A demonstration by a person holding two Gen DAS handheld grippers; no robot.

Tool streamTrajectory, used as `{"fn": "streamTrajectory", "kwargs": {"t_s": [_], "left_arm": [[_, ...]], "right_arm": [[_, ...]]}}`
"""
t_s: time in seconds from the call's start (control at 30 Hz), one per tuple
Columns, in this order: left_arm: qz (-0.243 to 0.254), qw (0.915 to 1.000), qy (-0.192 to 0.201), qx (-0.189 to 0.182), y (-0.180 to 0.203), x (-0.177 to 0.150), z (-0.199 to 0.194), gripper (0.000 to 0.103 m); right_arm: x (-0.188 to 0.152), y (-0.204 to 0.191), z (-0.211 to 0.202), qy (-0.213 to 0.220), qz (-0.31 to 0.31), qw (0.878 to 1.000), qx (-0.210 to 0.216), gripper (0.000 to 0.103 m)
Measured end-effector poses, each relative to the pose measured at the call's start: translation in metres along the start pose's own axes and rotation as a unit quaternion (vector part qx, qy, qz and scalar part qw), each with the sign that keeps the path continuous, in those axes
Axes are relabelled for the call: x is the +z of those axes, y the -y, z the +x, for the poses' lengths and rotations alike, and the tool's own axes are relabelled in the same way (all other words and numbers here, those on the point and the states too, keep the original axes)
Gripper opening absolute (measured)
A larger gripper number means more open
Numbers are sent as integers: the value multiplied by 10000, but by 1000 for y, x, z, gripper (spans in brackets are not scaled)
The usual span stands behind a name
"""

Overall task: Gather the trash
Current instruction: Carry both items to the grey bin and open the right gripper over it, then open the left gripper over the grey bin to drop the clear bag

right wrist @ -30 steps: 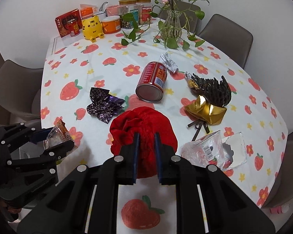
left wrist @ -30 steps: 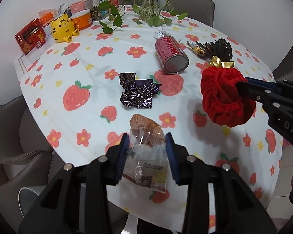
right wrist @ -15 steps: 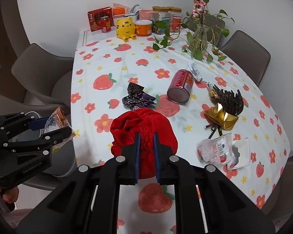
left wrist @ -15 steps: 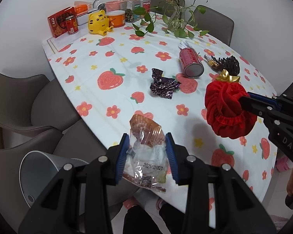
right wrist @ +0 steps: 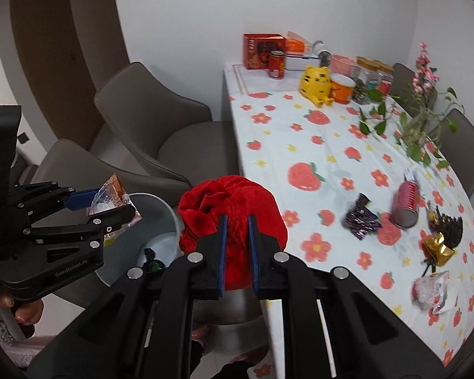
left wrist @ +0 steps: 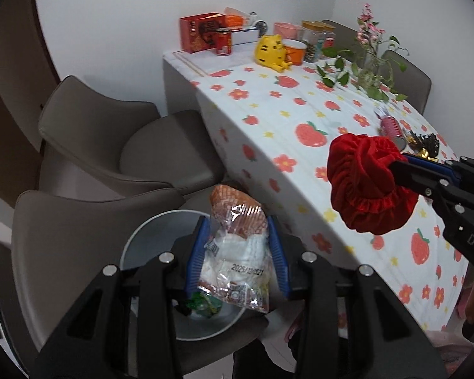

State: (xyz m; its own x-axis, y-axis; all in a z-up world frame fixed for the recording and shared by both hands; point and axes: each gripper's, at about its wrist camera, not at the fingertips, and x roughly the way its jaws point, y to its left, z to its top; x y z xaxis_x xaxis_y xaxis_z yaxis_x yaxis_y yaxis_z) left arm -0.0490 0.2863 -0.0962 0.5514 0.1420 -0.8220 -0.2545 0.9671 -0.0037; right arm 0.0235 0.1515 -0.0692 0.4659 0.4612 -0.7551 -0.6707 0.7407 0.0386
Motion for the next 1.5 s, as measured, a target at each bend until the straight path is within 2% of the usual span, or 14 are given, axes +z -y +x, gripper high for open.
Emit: {"fn": "streamTrajectory", "kwargs": {"t_s": [0.27,0.57,0.83,1.1,1.23,1.3,1.5], "left_arm": [[-546,9971,7,538,-81,-29,-19,38],[-954,9937,-57,585,-116,-45,-24,38],[-1002,9936,-71,516,-123,-48,-23,39],[-871,9953,-48,409,-116,-43,-20,39],[-806,9959,-154,376,-112,-41,-14,49],[-806,9960,-178,350,-111,-41,-12,62],[-696,9969,-139,339,-105,-39,-12,67]], "right_arm": [[13,-85,15,53,-505,9976,476,11],[8,-137,25,-254,-1033,9916,741,11],[9,-142,30,-342,-1069,9917,625,18],[9,-140,23,-274,-1019,9931,521,18],[9,-139,22,-264,-985,9937,474,18],[9,-137,21,-256,-965,9940,453,18],[7,-136,18,-237,-888,9950,382,18]]}}
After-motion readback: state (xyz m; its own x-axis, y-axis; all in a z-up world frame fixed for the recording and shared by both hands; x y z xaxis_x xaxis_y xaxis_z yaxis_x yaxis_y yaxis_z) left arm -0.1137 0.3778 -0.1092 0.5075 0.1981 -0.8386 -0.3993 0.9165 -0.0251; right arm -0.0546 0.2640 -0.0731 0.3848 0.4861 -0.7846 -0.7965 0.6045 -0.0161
